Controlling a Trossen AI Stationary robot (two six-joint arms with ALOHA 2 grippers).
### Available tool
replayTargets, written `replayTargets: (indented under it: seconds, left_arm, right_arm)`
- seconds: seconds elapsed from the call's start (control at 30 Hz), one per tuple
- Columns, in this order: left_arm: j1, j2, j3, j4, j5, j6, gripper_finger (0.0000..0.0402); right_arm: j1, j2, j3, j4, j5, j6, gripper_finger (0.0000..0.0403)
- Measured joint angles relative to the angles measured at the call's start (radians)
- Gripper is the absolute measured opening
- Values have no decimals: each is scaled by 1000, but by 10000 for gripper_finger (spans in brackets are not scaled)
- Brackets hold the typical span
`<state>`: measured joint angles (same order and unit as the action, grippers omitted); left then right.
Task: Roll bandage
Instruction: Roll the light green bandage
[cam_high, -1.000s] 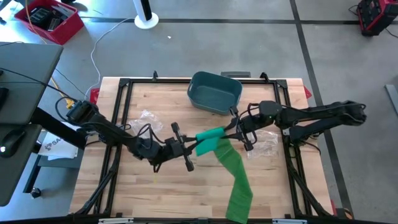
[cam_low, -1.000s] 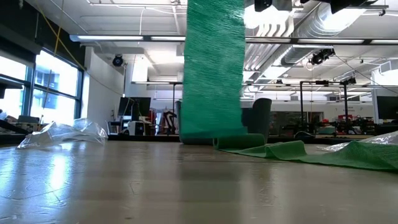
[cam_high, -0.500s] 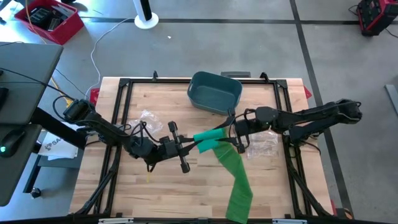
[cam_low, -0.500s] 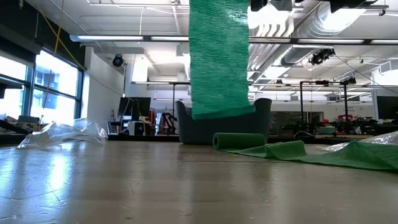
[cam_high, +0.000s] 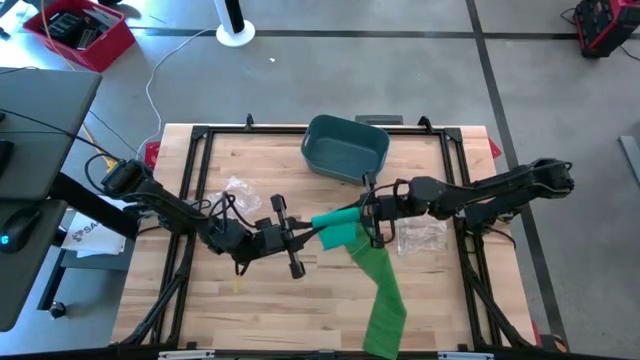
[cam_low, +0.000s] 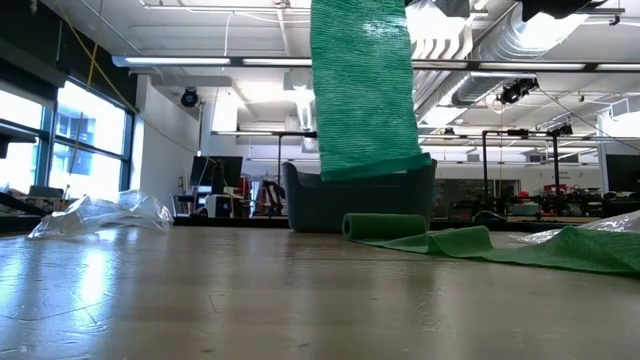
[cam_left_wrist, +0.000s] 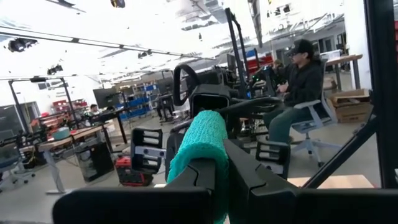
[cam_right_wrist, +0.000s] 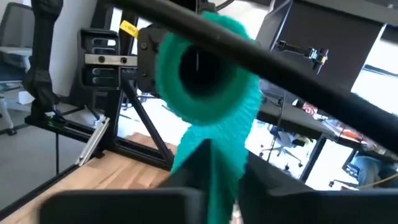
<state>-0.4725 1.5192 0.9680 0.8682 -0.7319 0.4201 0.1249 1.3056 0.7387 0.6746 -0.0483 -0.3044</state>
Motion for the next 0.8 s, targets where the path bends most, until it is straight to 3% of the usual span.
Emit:
replayTargets:
  seconds: [0.23,0.57,0.8]
  left_arm:
    - [-1,0,0,41,16,8,4]
    - [-30,-9,0,77,18,95,3]
    - [-41,-11,0,75,-10,115,3]
  right_arm:
    - [0,12,0,-68,11,-10,2]
    - [32,148,0,-71,3,41,0]
    - [37,88,0,-78,16,35,0]
